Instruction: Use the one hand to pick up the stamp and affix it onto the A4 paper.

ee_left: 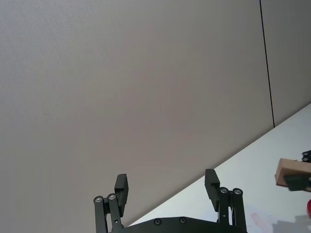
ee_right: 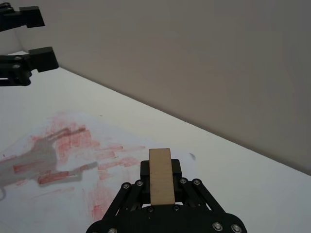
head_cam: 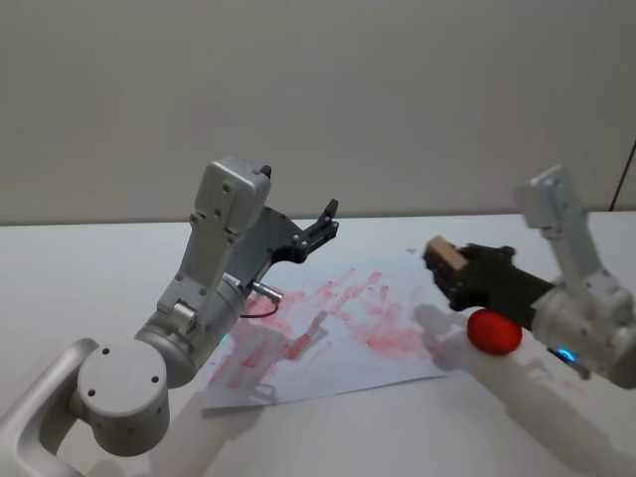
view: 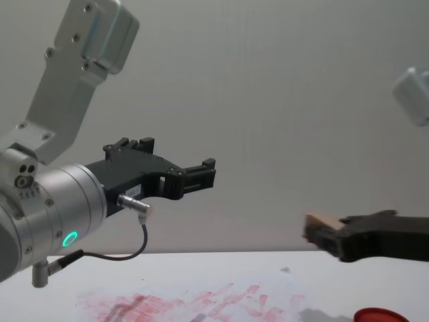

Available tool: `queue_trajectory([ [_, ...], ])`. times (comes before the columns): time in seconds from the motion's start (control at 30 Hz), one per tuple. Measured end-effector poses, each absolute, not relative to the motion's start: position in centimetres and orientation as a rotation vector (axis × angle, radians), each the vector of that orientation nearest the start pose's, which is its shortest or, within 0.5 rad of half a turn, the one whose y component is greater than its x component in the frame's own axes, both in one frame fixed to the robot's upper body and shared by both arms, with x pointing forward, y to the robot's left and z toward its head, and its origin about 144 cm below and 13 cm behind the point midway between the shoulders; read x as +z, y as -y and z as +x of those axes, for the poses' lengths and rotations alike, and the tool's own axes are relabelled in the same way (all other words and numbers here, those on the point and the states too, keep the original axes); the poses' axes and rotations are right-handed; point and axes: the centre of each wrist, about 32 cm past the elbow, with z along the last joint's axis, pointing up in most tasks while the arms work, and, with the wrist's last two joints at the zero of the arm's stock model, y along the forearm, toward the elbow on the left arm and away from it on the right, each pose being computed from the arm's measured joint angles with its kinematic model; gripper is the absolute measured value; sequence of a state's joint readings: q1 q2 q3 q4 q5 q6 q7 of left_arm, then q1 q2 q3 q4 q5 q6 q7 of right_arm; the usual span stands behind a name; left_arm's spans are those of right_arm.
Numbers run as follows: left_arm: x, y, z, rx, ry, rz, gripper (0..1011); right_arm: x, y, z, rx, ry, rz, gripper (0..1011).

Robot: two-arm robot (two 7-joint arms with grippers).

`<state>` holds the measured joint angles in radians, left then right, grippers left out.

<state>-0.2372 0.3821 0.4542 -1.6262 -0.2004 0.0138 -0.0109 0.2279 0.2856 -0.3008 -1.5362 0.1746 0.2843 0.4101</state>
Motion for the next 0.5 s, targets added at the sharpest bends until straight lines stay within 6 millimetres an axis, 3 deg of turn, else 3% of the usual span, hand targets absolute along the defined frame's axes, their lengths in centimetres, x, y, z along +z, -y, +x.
queue_trajectory([
  [0.5,120.4,-19.8,49.2,1.124,0.268,0.061,1001,118.5,26.0,47.5,-1.086,-0.171,-0.275,219],
])
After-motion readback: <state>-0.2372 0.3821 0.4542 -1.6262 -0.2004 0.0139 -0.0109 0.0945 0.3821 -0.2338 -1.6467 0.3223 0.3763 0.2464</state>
